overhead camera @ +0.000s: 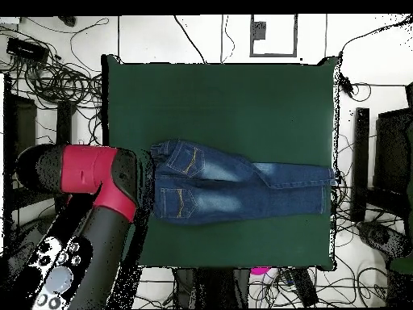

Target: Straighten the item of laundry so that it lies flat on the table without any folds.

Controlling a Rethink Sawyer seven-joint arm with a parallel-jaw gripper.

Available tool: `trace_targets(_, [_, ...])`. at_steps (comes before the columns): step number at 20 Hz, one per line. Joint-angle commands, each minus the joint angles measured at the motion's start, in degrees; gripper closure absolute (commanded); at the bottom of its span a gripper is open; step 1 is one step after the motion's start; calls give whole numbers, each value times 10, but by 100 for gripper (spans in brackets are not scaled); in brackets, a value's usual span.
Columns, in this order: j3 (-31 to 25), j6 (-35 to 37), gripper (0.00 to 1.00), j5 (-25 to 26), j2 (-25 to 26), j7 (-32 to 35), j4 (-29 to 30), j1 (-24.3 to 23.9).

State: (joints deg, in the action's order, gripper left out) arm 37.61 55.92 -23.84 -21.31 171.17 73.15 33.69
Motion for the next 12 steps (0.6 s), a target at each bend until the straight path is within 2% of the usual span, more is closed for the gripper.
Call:
trace_targets(1, [-2,31,0,28,-86,42,107,-11])
trace_targets(12, [-37,-91,0,98,-107,-30,184,-73])
